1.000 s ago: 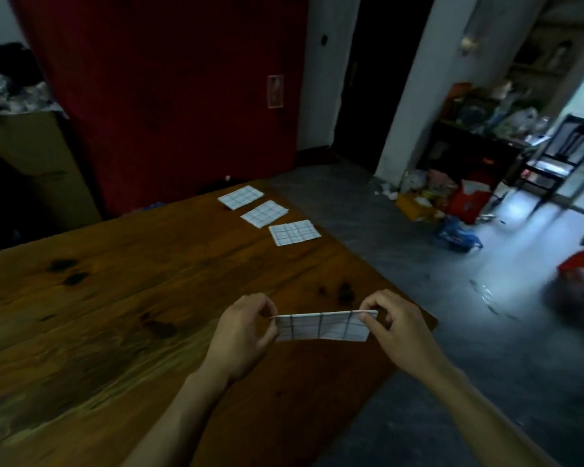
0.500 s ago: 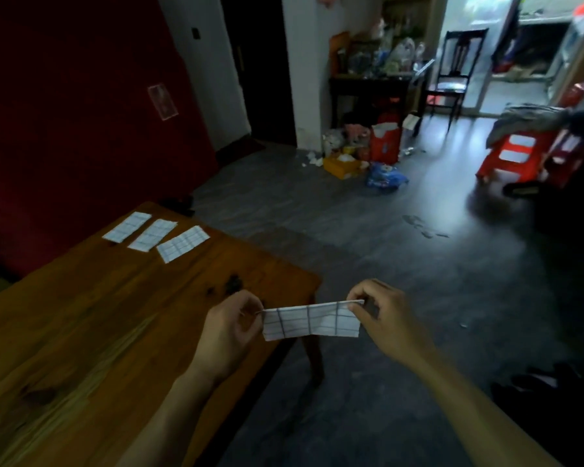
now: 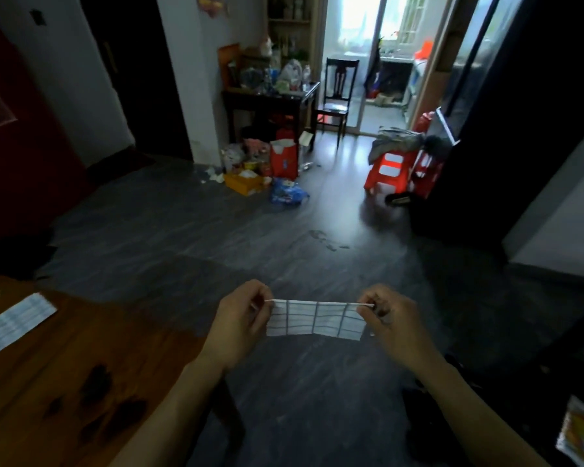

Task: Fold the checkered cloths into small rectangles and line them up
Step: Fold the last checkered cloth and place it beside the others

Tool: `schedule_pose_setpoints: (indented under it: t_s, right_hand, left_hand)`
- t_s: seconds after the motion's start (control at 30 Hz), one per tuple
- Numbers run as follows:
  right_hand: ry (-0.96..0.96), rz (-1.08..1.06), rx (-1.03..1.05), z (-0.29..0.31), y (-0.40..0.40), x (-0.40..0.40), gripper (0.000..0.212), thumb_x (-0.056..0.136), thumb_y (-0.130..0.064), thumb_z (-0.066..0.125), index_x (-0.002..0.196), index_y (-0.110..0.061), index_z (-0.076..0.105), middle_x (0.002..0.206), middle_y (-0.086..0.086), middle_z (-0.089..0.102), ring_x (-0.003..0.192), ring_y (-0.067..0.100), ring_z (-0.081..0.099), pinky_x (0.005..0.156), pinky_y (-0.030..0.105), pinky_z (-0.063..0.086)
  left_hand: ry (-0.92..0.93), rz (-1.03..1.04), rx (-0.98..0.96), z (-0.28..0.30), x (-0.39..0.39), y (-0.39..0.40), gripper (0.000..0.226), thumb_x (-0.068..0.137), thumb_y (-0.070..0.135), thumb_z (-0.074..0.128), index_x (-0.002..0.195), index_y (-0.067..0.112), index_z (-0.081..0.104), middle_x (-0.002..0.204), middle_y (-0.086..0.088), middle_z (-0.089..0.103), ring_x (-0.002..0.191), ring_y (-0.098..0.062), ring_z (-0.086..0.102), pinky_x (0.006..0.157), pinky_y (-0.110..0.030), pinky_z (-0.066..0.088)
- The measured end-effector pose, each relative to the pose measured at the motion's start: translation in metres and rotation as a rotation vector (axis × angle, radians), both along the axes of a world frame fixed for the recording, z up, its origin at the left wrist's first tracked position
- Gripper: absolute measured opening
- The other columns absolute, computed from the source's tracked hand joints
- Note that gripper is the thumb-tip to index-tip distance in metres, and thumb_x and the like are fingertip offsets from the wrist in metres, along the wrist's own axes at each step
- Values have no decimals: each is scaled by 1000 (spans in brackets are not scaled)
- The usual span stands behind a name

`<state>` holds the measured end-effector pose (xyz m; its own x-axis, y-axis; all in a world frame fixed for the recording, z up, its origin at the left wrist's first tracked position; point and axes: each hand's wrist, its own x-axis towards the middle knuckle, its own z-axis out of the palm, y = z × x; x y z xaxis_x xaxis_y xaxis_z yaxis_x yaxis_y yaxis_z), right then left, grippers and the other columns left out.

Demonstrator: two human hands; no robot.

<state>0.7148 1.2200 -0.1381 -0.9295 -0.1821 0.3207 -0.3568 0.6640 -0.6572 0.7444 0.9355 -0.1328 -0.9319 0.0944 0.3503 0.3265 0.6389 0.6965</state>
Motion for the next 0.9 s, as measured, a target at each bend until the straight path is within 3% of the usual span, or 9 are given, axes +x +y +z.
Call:
schedule_pose_setpoints:
  t_s: [0.13,0.23,0.33,0.5,0.63,0.9]
  right_hand:
    - [13,-6,40,11,-22,-51,16,86,-24,67,75,-27,56,75,-6,60,69,13,60,58,15,43]
    - [20,30,67,14,-44,-87,11,84,-31,65,77,-26,58,74,-8,59,68,11,59,59,22,46]
    - [40,66,75,15,-67,-122,10,84,-34,61,79,-26,58,76,-10,58,69,9,58,59,25,49]
    - [47,159,31,11,-93,-194,7,83,-22,65,79,-17,61,79,-14,58,73,1,55,62,7,39]
    - [24,250,-24,-3,-103,-267,9,85,-26,64,81,-19,61,80,-16,58,75,1,56,63,8,40]
    - [-13,478,-114,-8,-141,-410,13,86,-10,70,82,-20,62,82,-15,59,77,5,58,66,13,45]
  left_hand:
    - [27,-1,84,-2,-54,-23,14,92,16,62,84,26,56,85,10,61,79,-11,62,69,-37,54]
    - [48,9,84,-1,-86,-46,6,91,24,58,85,23,57,85,9,61,79,-10,61,68,-37,53]
    - [30,66,98,0,-113,-65,11,91,15,62,85,23,58,85,11,62,79,-10,62,67,-33,53]
    - [-11,148,67,-5,-169,-87,16,89,9,66,84,23,59,84,10,62,78,-12,63,67,-36,54]
    - [-50,237,59,-7,-221,-91,19,87,8,67,83,24,59,82,9,64,78,-12,64,68,-34,55]
    - [-74,513,28,3,-301,-97,26,86,2,68,83,26,60,80,11,65,77,-8,64,65,-27,54]
